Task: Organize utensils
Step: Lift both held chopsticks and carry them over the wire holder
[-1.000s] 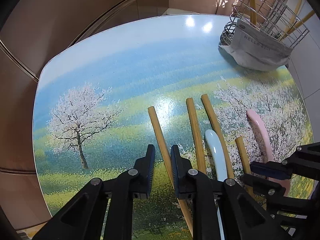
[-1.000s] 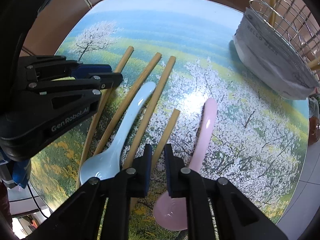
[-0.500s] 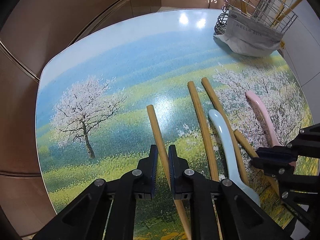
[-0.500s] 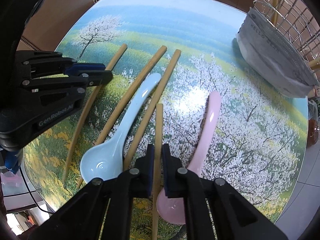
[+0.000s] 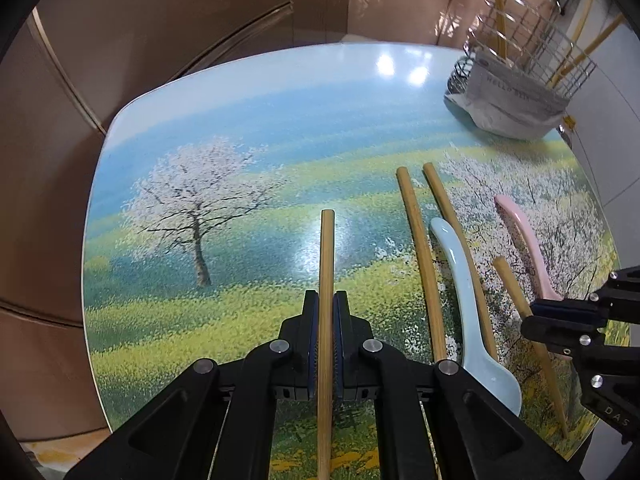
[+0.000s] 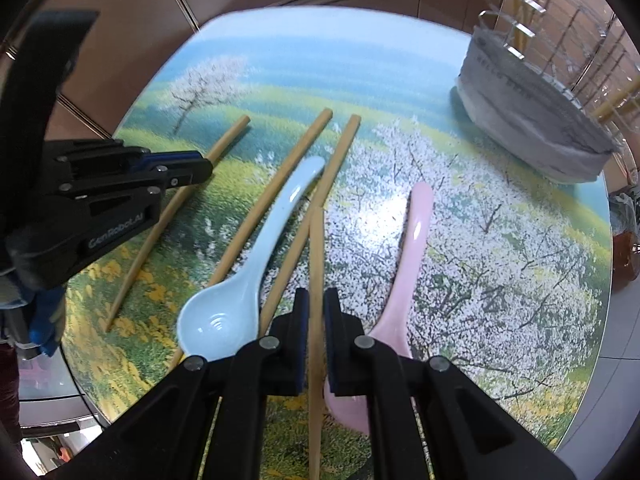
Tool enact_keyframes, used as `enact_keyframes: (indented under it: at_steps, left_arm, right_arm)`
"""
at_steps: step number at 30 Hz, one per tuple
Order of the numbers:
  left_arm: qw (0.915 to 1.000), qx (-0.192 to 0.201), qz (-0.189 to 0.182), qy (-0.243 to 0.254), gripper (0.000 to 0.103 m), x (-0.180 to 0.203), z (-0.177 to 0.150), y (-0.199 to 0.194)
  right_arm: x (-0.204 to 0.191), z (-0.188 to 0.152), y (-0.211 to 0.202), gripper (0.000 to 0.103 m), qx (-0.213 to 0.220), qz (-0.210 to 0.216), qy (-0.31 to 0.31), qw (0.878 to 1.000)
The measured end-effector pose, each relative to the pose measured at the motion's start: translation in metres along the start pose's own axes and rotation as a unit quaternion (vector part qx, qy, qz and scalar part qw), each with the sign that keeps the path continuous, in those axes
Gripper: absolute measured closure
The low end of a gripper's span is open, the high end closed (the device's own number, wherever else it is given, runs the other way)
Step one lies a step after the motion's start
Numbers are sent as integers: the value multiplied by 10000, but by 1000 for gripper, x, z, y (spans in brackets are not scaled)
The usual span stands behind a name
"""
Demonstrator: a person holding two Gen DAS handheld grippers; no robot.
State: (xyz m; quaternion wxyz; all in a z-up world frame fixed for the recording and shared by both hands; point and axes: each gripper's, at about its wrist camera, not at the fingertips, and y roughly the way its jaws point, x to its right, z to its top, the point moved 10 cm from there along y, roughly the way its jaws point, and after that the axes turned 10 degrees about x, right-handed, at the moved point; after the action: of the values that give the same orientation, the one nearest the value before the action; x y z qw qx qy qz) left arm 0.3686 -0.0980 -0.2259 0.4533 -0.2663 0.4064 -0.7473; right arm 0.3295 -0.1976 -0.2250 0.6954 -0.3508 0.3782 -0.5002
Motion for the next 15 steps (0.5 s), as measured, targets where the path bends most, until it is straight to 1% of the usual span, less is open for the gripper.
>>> enact_keyframes:
  at_steps: [2, 4, 7, 10, 12, 15]
  left_arm:
    - [9998, 143, -38, -121, 96, -4, -1, -11]
    - [9994, 298, -29, -189, 96, -7, -1, -24]
    - [9978, 623, 21, -219, 96, -10, -2, -50]
    - [9959, 830, 33, -353, 96, -17, -1, -69]
    - [9949, 921, 29, -419, 96, -9, 10, -74]
    - [9928, 1089, 26, -507, 96, -11, 12, -92]
  right_arm:
    - [-1, -3, -12, 96, 158, 55, -31, 9999]
    - [-1, -8, -26, 96, 405, 148, -70, 9990]
    - [5, -17, -49, 96, 712, 212, -36, 9972]
    - [13, -26, -71, 96, 952, 210, 55, 9952]
    - [18, -30, -82, 96, 1061, 199, 117, 9941]
    - [14, -29, -100, 96, 1217, 175, 174, 9923]
